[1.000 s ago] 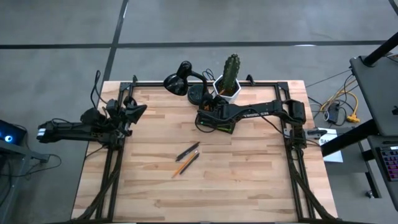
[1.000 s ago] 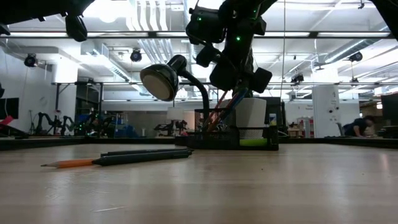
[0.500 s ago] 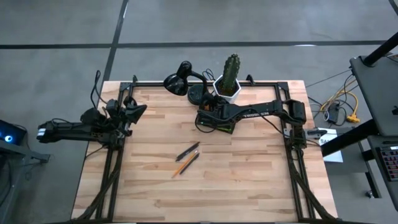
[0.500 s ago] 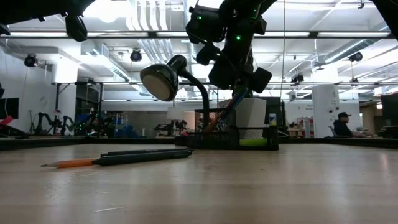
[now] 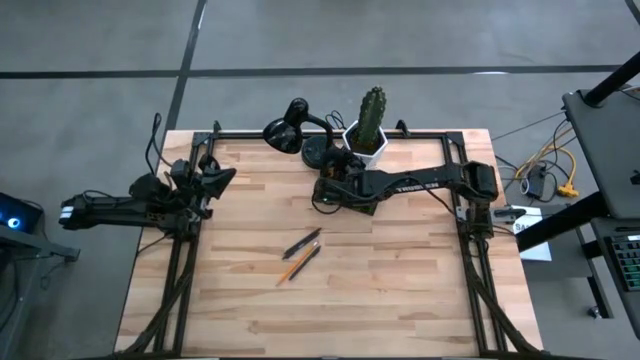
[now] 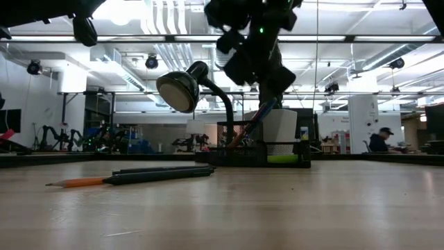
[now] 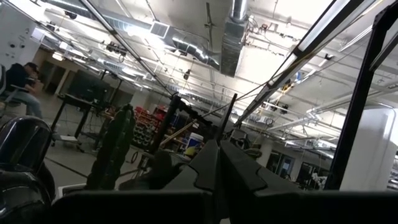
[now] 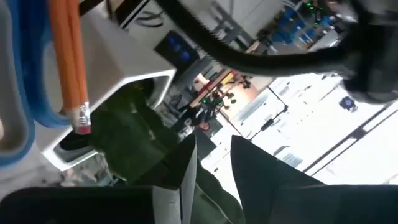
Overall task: Pick and place office supplies into organizer
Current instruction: Put the bottom black pen into the black desk organizer
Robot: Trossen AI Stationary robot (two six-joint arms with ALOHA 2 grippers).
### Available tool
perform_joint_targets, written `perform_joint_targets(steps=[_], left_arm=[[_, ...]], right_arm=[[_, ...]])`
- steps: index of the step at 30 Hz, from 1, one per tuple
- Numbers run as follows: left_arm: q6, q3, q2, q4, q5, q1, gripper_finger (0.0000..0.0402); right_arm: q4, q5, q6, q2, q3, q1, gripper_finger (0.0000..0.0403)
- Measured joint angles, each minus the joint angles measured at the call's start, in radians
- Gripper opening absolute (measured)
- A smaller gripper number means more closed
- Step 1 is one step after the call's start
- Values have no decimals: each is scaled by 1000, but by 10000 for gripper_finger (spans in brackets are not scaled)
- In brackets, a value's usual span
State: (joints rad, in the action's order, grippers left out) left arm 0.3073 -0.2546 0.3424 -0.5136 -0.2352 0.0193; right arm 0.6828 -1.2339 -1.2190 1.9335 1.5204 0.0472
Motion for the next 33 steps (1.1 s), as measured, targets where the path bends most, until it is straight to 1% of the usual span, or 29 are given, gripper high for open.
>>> perform_joint_targets(steps=[3, 6, 9, 11, 16, 20, 22, 26, 28, 30, 33], left_arm=[[0, 0, -1, 1, 0, 0, 0], [0, 0, -4, 0, 0, 0, 0], [0, 0, -4, 2, 0, 0, 0], [0, 0, -5, 0, 0, 0, 0], [0, 0, -5, 0, 0, 0, 0], [0, 0, -5, 0, 0, 0, 0], [0, 0, -5, 1, 0, 0, 0], [0, 0, -4, 1, 0, 0, 0], [0, 0, -4, 2, 0, 0, 0], [0, 0, -3, 0, 0, 0, 0], [0, 0, -4, 2, 0, 0, 0]], right_arm=[[-18, 10, 55, -16, 32, -19, 84], [-18, 45, 185, -32, 93, -43, 84], [-17, 119, 338, -39, 173, -69, 84], [-13, 192, 454, -39, 236, -85, 82], [-9, 461, 723, -40, 389, -102, 78], [-9, 680, 937, -40, 482, -99, 77], [-9, 821, 1017, -40, 514, -92, 77], [-13, 1147, 1120, -40, 537, -76, 80], [-10, 1267, 1143, -40, 531, -73, 83], [0, 1333, 1148, -39, 518, -73, 87], [7, 1351, 1125, -28, 497, -89, 94]])
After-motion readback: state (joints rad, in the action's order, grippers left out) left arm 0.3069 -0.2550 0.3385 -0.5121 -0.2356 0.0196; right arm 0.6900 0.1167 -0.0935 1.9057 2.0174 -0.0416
